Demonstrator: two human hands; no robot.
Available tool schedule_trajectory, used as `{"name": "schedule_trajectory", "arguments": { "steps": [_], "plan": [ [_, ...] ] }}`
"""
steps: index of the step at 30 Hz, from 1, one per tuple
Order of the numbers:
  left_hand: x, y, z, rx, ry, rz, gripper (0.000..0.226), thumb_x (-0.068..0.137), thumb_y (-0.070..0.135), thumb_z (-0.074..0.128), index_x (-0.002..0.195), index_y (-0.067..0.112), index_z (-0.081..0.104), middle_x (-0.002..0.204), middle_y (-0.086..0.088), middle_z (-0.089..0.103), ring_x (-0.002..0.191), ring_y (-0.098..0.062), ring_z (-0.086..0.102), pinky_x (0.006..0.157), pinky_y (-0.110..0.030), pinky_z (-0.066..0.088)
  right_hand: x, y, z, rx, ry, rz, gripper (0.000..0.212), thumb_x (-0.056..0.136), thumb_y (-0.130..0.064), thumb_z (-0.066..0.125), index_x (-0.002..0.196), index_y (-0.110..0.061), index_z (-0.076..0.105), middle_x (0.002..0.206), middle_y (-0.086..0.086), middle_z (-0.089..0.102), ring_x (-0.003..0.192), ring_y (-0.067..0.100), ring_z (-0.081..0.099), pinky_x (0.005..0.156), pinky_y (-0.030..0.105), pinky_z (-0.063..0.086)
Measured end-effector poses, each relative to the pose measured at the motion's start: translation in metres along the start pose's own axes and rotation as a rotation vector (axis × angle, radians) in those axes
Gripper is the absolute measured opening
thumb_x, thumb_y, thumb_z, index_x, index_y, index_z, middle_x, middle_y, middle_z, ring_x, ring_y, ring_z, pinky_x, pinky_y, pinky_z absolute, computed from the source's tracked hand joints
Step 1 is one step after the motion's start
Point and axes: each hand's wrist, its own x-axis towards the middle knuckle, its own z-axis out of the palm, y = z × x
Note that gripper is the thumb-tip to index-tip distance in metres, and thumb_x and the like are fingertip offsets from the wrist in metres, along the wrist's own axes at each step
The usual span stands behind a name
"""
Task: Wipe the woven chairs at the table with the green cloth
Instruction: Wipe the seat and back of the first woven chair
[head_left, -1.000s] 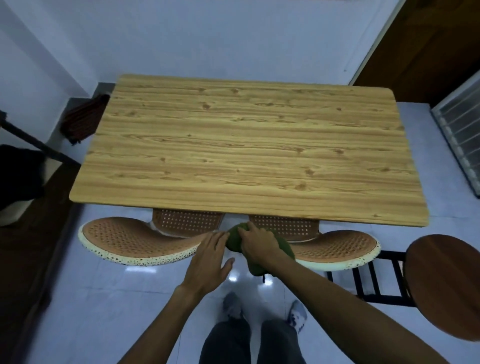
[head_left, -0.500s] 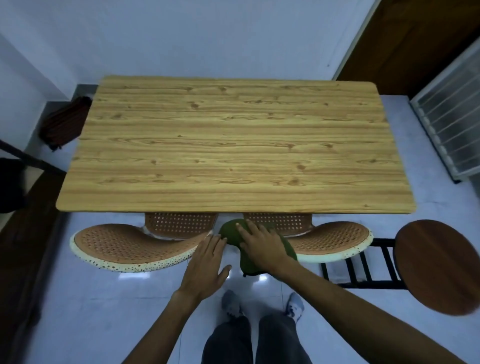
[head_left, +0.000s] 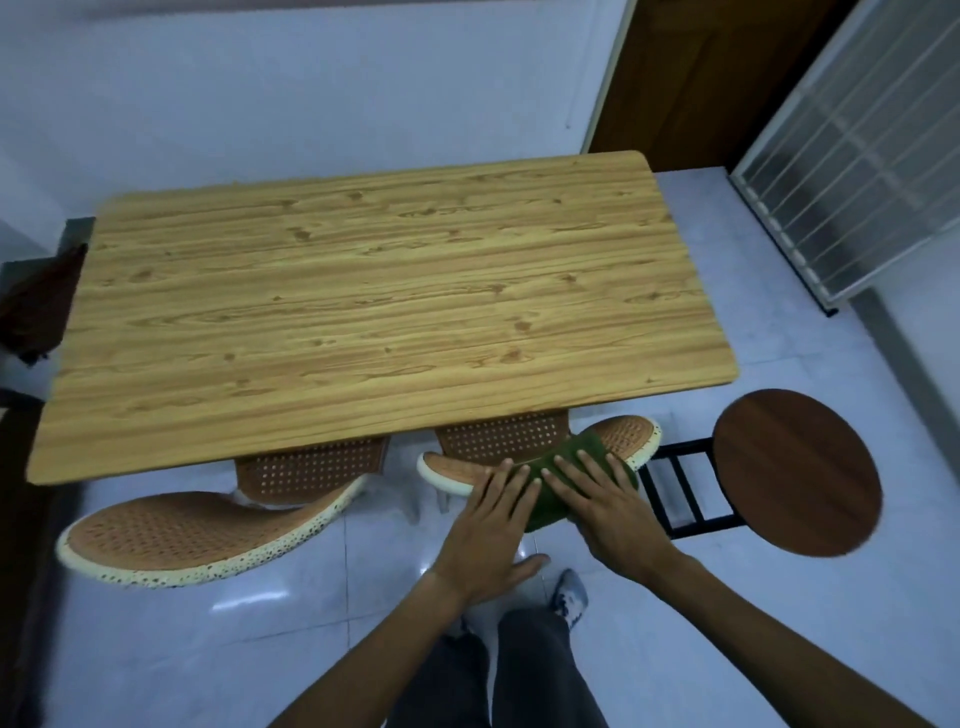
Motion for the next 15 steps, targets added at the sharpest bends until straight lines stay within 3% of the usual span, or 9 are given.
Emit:
{"name": "schedule_trajectory", "arguments": {
  "steps": [4, 8, 13, 15],
  "plan": [
    [-0.006, -0.007, 0.004, 0.059, -0.014, -0.011, 0.088, 0.088, 0.058, 0.053, 0.155, 0.01, 0.021, 0.16, -0.011, 0.027, 0.15, -0.032, 0.014, 0.122, -0.051, 0.012, -0.001, -0.001, 0.008, 0.019, 0.026, -0.006, 0.06, 0.099, -0.035, 0.042, 0.156, -0.021, 0.028, 0.163, 0.003, 0.026, 0.151, 0.029, 0.018, 0.118, 0.059, 0.02],
    [-0.009, -0.018, 0.003, 0.066, -0.022, -0.006, 0.086, 0.091, 0.057, 0.052, 0.155, 0.011, 0.019, 0.158, -0.012, 0.03, 0.149, -0.032, 0.02, 0.121, -0.051, 0.017, 0.006, -0.012, 0.012, 0.035, 0.053, 0.025, 0.055, 0.101, -0.034, 0.038, 0.155, -0.025, 0.03, 0.161, 0.004, 0.031, 0.149, 0.032, 0.026, 0.116, 0.062, 0.021],
    [-0.018, -0.05, -0.008, -0.036, 0.001, 0.005, 0.083, 0.095, 0.06, 0.049, 0.155, 0.011, 0.02, 0.16, -0.009, 0.027, 0.151, -0.027, 0.014, 0.122, -0.046, 0.018, 0.015, -0.026, 0.015, 0.061, 0.073, 0.035, 0.056, 0.099, -0.034, 0.038, 0.154, -0.03, 0.031, 0.159, 0.001, 0.037, 0.146, 0.034, 0.032, 0.116, 0.062, 0.02],
    [-0.029, -0.072, -0.006, -0.121, -0.003, -0.082, 0.089, 0.094, 0.063, 0.05, 0.156, 0.012, 0.013, 0.163, -0.01, 0.018, 0.152, -0.026, 0.009, 0.121, -0.044, 0.019, 0.018, -0.031, 0.018, 0.066, 0.091, 0.043, 0.056, 0.098, -0.034, 0.039, 0.153, -0.03, 0.032, 0.157, 0.001, 0.039, 0.144, 0.034, 0.035, 0.116, 0.062, 0.021]
  ]
}}
